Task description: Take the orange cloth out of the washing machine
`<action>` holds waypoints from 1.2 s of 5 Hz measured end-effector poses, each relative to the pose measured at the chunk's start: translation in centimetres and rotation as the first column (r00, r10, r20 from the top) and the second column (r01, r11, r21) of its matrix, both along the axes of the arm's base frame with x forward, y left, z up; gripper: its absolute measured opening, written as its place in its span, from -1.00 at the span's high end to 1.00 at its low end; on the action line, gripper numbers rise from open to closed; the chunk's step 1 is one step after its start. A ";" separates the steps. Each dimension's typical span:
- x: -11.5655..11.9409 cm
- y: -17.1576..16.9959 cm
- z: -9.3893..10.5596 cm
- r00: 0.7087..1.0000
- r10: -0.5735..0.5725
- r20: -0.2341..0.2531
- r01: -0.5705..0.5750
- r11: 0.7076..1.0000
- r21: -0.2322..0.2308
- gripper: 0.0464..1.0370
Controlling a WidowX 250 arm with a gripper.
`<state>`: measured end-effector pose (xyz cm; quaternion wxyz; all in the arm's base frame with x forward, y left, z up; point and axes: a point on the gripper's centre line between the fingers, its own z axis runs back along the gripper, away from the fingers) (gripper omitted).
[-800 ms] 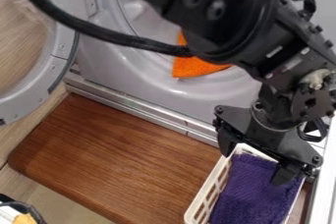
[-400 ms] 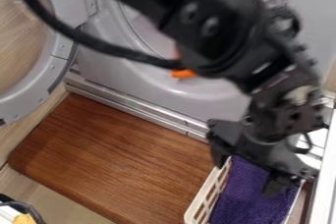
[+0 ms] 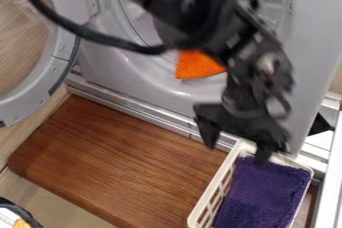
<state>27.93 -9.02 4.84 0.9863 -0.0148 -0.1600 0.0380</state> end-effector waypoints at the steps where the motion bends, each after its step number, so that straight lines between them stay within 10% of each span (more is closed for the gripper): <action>1: 2.8 1.2 0.7 0.999 0.028 0.033 -0.026 0.999 -0.044 -0.93; 3: 7.0 3.3 2.9 0.993 0.041 0.106 -0.037 0.999 -0.038 -0.93; 6: 9.4 7.9 2.6 0.995 0.069 0.078 -0.074 0.995 0.065 -0.93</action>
